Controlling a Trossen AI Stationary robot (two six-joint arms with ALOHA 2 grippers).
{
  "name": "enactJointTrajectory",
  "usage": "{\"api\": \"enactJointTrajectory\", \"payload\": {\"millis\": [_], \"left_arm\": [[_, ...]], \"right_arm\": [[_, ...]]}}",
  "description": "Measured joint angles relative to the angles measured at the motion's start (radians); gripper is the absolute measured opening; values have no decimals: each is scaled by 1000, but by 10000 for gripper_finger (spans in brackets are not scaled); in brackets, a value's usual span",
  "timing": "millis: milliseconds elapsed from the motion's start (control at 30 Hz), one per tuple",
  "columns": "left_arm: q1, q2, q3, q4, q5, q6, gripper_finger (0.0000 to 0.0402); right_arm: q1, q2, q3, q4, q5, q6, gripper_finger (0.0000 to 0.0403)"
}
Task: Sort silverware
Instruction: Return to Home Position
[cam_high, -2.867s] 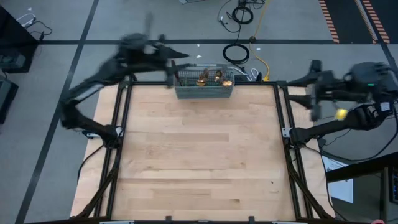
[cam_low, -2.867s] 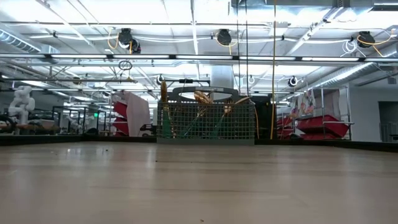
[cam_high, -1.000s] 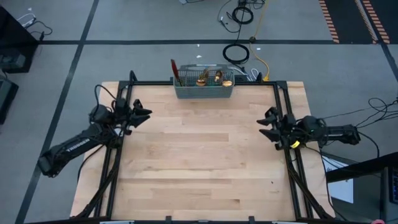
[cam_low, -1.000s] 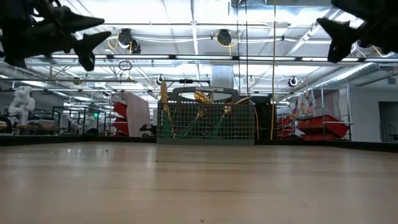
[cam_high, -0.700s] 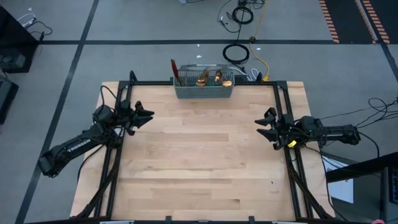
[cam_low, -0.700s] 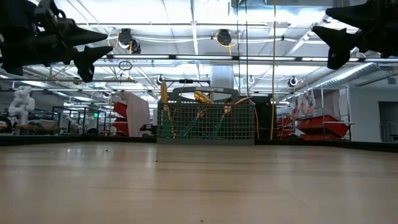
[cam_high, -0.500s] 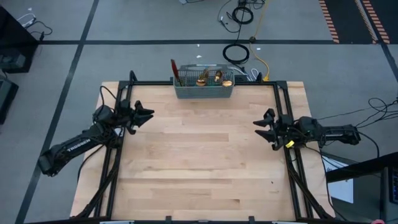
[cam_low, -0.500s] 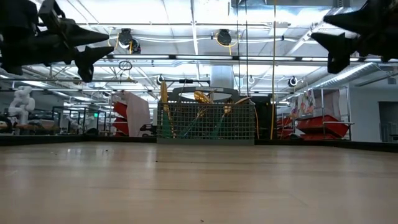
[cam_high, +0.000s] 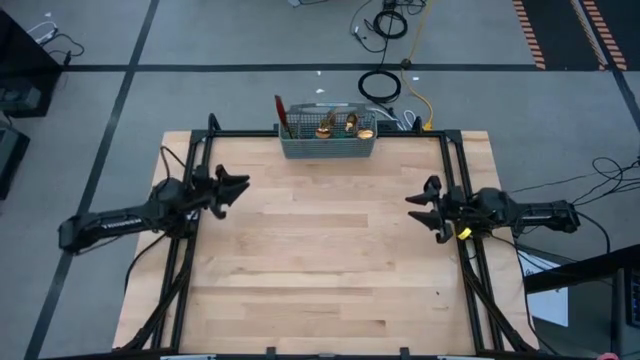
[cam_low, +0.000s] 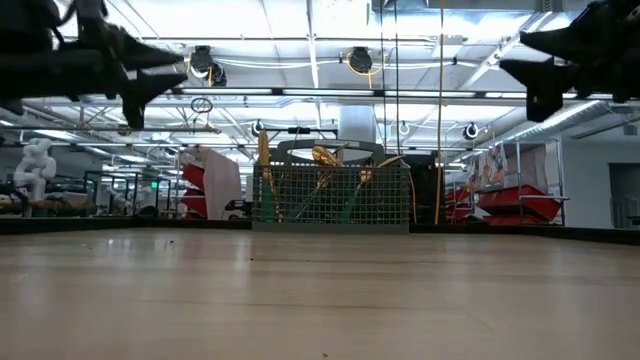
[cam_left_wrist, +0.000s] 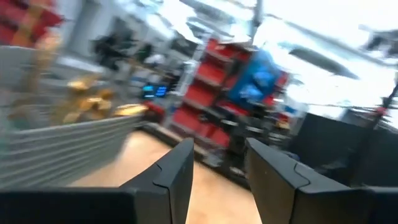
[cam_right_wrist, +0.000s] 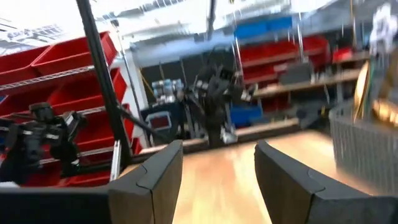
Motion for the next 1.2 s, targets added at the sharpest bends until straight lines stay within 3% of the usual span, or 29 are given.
{"api": "enactJointTrajectory", "payload": {"millis": [267,367,433,600,867,1200], "left_arm": [[-246,1,0,57,-7,63,148],[-309,-12,0,109,-29,137,148],[-335,-28,0,62,-47,173,148],[-368,-54,0,-87,-183,158,148],[-373,-55,-1,-349,-189,7,148],[-373,-55,-1,-346,-187,-2,148]], "right_arm": [[0,0,0,10,-3,-12,187],[0,0,0,-1,-51,-16,187],[0,0,0,-1,-98,-43,187],[1,0,0,-70,-333,-152,187],[0,0,0,-80,-338,-170,187],[0,0,0,-124,-333,-135,187]]}}
